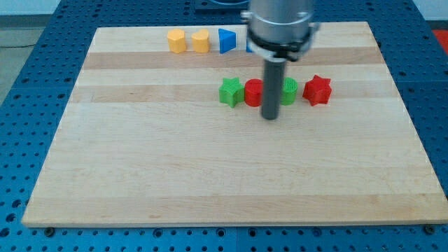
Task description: Push the green circle down to the bottom center of the board
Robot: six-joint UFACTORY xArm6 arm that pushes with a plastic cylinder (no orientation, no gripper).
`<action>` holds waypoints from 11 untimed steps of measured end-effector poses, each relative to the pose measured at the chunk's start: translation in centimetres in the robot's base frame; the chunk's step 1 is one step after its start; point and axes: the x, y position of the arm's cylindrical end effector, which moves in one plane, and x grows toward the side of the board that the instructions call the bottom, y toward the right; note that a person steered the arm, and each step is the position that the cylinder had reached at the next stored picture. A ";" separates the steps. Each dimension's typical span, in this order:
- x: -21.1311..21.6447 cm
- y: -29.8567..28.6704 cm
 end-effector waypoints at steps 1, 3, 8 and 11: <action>0.0 8.2; -9.1 11.9; -0.5 -4.6; 0.3 -12.4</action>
